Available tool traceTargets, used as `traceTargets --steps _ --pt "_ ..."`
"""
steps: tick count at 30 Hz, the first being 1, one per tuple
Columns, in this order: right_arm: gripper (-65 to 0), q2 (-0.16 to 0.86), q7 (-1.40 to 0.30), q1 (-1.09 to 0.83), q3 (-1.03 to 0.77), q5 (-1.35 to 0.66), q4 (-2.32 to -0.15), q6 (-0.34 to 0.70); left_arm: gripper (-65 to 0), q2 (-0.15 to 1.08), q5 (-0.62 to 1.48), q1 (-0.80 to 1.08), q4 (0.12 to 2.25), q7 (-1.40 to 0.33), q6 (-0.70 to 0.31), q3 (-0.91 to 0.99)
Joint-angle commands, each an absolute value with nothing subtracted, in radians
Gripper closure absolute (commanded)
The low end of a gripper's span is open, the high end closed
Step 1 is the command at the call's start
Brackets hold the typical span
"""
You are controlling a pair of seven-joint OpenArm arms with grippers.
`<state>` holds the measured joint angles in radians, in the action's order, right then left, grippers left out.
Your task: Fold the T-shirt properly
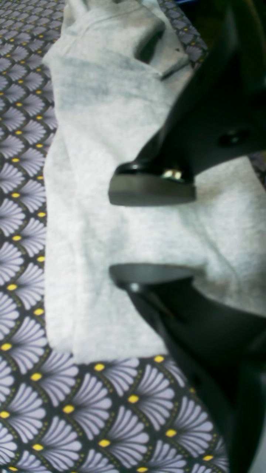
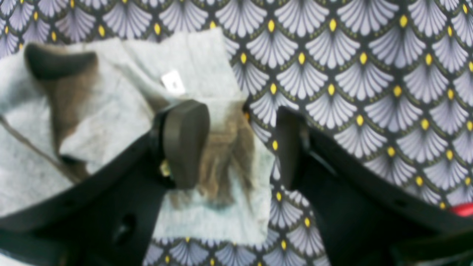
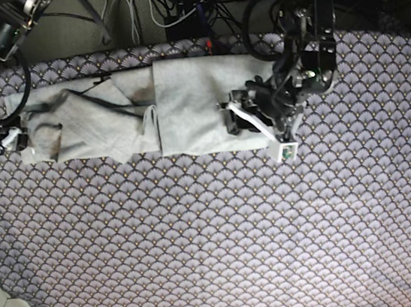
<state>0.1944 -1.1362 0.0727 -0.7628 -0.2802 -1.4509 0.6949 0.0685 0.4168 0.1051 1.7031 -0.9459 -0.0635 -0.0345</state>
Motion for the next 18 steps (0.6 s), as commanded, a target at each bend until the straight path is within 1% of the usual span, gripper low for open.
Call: traceTargets --steps 1,6,18 --pt "-34.1 0.217 -1.121 0.088 -0.765 -0.289 -1.443 0.698 -25.1 0.065 0.427 0.093 1.718 -0.934 -0.068 -0.033" --pt "-34.1 0.245 -1.089 0.088 -0.765 -0.289 -1.362 0.698 -25.1 0.064 0.427 0.093 1.718 -0.934 -0.068 -0.033" --pt "-34.1 0.231 -1.09 0.088 -0.737 -0.289 -1.356 0.698 -25.1 0.062 0.427 0.091 1.718 -0.932 -0.067 -0.035"
